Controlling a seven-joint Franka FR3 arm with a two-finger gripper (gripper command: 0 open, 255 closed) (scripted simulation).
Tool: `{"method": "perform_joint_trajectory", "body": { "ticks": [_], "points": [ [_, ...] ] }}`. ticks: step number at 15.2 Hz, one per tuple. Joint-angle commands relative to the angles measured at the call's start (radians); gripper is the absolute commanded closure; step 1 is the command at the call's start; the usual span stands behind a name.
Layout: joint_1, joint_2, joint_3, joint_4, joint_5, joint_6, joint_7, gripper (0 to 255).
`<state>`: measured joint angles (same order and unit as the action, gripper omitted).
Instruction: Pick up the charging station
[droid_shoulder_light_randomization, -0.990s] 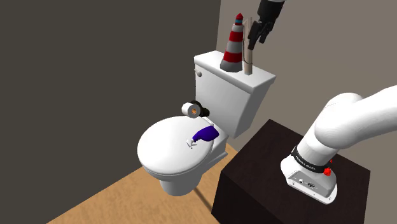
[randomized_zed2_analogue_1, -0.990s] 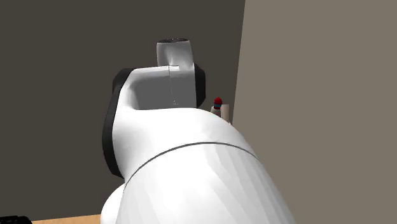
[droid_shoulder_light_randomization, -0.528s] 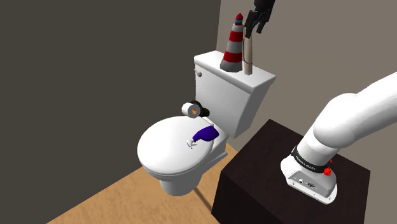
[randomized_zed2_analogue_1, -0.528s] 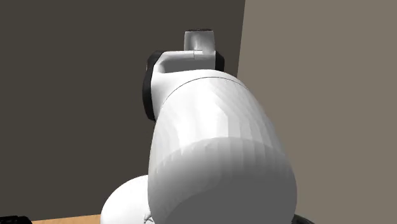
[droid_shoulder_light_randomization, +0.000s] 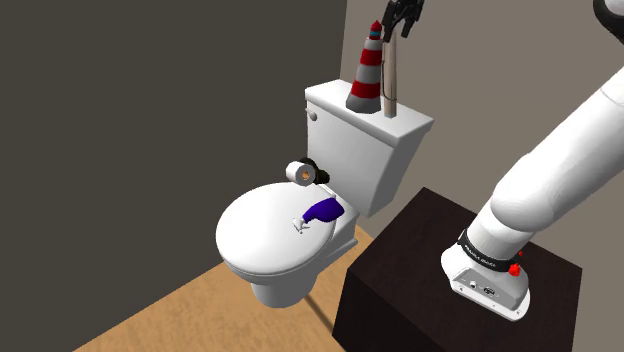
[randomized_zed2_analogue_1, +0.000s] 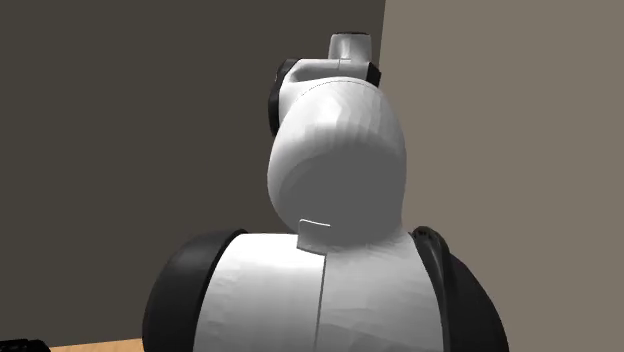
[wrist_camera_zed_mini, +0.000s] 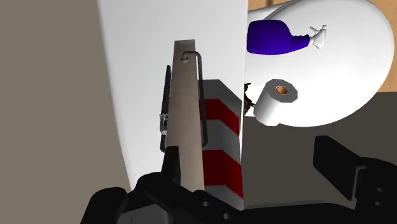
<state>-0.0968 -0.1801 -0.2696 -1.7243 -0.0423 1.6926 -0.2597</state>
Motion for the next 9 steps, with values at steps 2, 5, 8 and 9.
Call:
{"method": "perform_joint_trajectory", "body": {
  "ticks": [2, 5, 8, 9],
  "points": [
    [-0.020, 0.123, -0.040, 0.158, 0.042, -0.043, -0.039, 0],
    [-0.038, 0.184, -0.058, 0.223, 0.067, -0.053, -0.059, 0],
    [-0.036, 0.169, -0.056, 0.165, 0.062, -0.009, -0.056, 0],
    [-0.035, 0.165, -0.056, 0.146, 0.060, 0.006, -0.056, 0]
  ]
}}
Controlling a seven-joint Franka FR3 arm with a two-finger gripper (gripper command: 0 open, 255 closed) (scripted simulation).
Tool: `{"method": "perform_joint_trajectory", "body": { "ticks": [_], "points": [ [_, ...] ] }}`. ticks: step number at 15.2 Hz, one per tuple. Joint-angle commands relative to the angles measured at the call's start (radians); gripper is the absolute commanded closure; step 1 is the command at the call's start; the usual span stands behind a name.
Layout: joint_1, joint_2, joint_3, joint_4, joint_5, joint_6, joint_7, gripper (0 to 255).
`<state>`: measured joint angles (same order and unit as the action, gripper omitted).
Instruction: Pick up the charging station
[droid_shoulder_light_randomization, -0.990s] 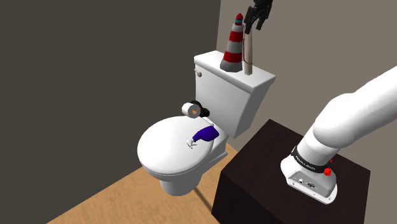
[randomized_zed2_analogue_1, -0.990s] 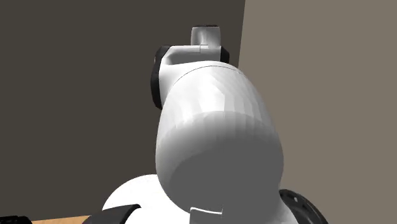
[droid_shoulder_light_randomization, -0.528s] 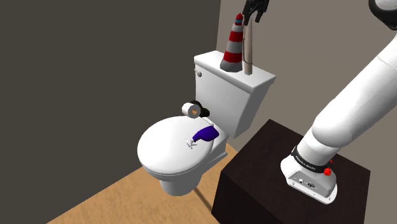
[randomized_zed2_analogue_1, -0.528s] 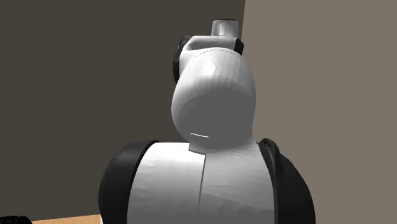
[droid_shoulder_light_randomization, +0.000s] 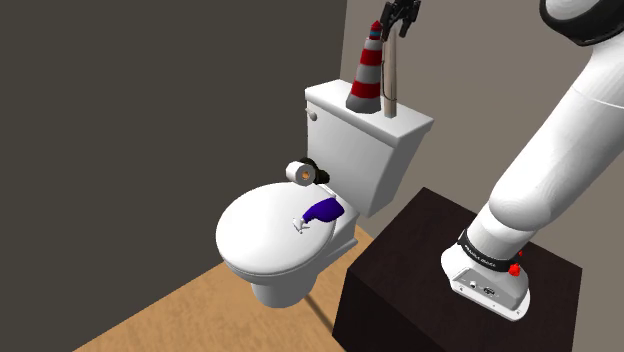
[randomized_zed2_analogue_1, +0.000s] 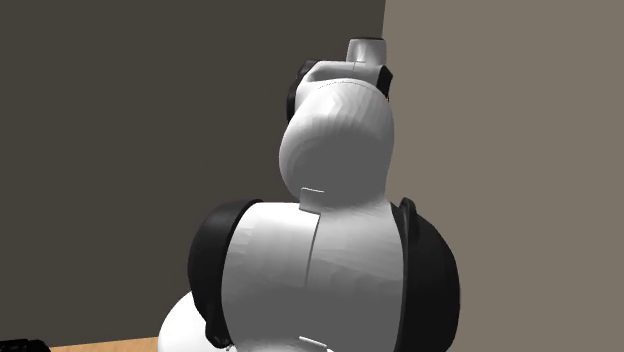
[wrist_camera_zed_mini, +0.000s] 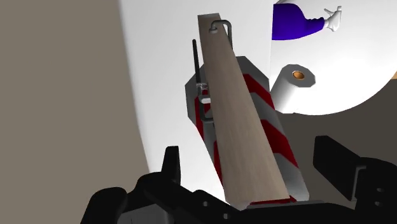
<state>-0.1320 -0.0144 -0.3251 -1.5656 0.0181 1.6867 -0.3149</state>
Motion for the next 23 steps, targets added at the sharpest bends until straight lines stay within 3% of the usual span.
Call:
{"method": "perform_joint_trajectory", "body": {
  "ticks": [1, 4, 5, 14, 23],
  "points": [
    [0.000, -0.005, 0.000, -0.031, -0.002, 0.027, 0.000, 0],
    [0.001, -0.011, 0.001, -0.059, -0.003, 0.049, 0.001, 0],
    [0.001, -0.010, 0.001, -0.058, -0.003, 0.049, 0.001, 255],
    [0.001, -0.011, 0.001, -0.059, -0.003, 0.049, 0.001, 255],
    [-0.005, 0.032, -0.005, 0.115, 0.012, -0.085, -0.006, 255]
  ]
}}
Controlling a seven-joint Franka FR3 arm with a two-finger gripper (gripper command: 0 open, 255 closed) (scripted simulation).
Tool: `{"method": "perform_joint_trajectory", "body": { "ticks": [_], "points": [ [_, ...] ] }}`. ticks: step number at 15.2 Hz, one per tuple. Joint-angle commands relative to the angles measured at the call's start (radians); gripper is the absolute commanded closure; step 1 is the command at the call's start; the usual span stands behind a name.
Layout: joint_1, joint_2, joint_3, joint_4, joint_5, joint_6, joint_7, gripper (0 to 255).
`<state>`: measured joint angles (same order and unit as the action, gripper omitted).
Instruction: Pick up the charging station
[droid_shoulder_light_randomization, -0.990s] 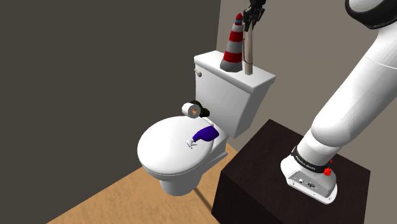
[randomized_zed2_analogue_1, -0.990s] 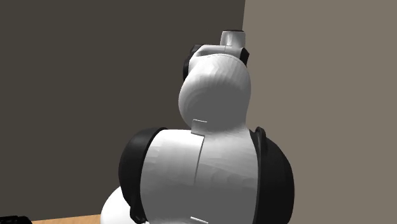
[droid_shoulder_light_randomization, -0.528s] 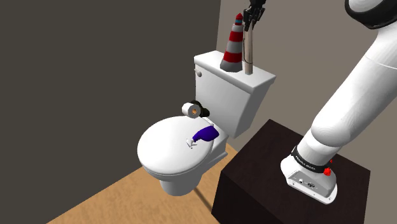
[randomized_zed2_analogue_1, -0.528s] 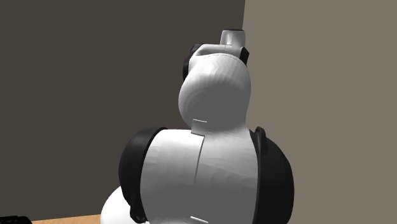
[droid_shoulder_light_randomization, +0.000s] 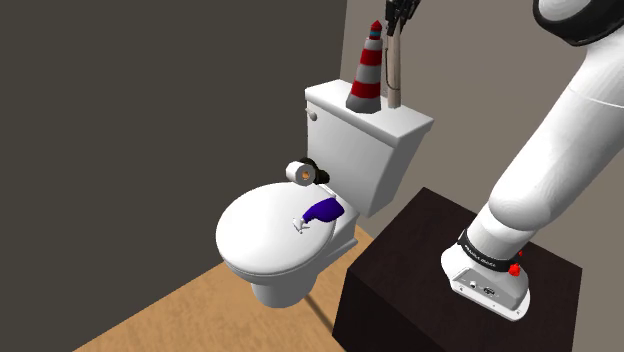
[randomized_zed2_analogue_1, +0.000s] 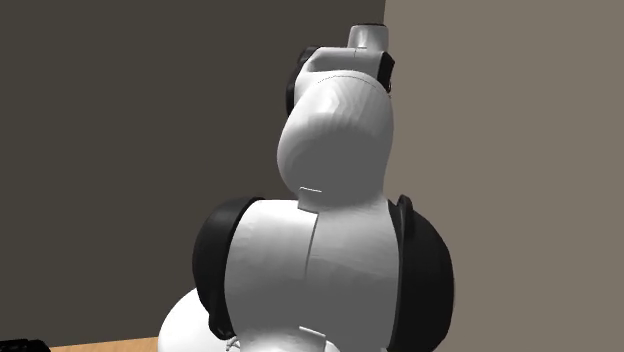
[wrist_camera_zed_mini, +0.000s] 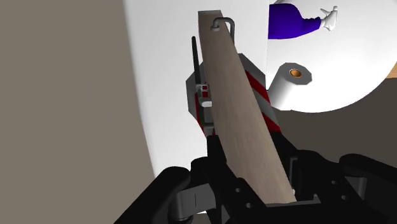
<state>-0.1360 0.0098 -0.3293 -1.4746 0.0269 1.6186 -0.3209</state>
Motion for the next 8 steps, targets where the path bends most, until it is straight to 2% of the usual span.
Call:
{"method": "perform_joint_trajectory", "body": {
  "ticks": [1, 6, 8],
  "points": [
    [-0.002, 0.015, -0.001, 0.046, 0.005, -0.032, -0.001, 255],
    [-0.009, 0.054, -0.007, 0.166, 0.020, -0.115, -0.008, 255],
    [-0.009, 0.055, -0.007, 0.170, 0.020, -0.117, -0.009, 255]
  ]
}}
